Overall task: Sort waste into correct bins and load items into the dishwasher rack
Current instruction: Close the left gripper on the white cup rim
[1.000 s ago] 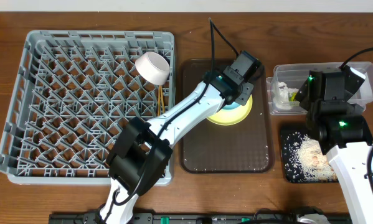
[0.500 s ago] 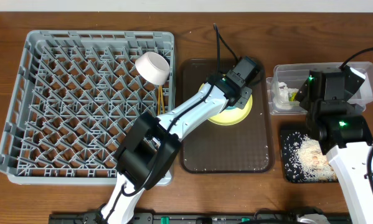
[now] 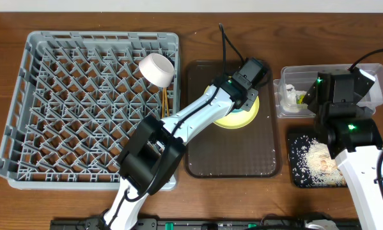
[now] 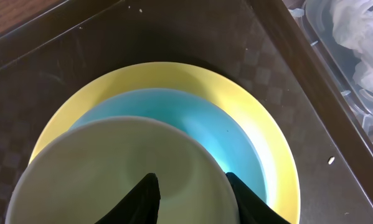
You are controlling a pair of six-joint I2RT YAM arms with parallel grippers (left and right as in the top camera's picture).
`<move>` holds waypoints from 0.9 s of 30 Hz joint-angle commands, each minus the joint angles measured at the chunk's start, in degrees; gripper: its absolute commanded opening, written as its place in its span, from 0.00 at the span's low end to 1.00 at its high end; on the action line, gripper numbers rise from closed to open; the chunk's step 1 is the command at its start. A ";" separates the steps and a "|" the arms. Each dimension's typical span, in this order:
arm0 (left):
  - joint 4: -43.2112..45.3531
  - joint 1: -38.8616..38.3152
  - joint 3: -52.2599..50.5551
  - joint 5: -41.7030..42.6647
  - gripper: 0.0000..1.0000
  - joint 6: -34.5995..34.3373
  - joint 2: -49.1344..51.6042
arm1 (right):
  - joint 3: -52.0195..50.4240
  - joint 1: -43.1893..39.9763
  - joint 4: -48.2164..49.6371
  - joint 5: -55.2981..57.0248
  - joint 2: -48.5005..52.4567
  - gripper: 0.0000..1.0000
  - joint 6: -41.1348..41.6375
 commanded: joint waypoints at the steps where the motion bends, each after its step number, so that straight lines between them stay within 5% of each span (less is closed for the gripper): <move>1: 0.09 -0.02 0.26 -0.90 0.36 0.61 -2.58 | 0.59 -0.20 -0.11 0.83 -0.44 0.99 0.72; 27: -2.05 -0.17 1.05 0.00 0.36 0.59 -4.04 | 0.59 -0.20 -0.11 0.83 -0.44 0.99 0.72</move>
